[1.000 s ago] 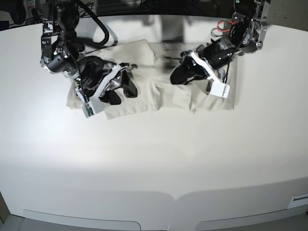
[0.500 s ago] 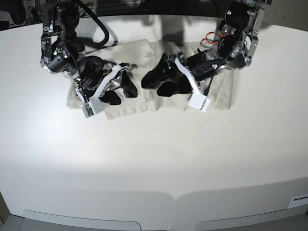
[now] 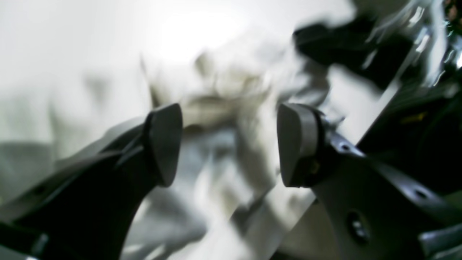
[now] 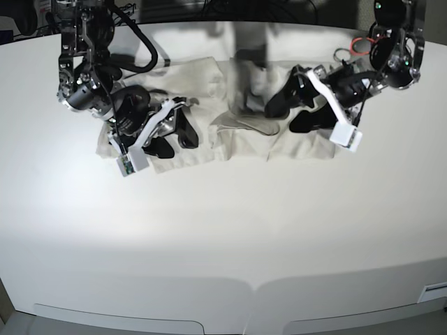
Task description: Fold the T-shirt properly
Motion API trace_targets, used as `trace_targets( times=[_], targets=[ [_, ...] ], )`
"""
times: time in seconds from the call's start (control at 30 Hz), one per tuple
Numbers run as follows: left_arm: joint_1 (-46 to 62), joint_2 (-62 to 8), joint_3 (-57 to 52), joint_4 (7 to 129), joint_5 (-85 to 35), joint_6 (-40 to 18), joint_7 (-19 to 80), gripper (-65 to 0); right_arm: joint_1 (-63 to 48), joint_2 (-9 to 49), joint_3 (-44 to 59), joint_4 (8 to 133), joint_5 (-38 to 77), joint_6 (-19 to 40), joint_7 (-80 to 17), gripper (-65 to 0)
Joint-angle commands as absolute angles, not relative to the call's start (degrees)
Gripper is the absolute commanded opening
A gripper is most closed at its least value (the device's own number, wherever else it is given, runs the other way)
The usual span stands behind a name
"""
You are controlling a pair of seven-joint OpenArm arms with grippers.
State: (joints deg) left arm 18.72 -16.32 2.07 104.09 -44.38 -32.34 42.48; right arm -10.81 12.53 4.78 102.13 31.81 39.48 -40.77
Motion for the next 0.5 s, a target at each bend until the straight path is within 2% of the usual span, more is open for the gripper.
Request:
trace_targets(
  times=[0.0,0.13,0.47],
  targets=[
    [19.38,-16.21,1.98,104.99,-44.36,-32.99,39.57,-24.4,-10.15,12.84,4.86,103.28,33.15,40.00,-39.53,-31.1],
    [22.74,-15.33,1.98,104.97,-37.93,-32.99,30.37,-24.4,-10.15,12.84,4.86,103.28,33.15,40.00,-39.51,-31.1],
    [22.06,-8.23,1.96,98.59,-21.89,-32.95,23.57,-24.4,-10.15,12.86,4.86,103.28,33.15,40.00,-39.75,-31.1]
  ],
)
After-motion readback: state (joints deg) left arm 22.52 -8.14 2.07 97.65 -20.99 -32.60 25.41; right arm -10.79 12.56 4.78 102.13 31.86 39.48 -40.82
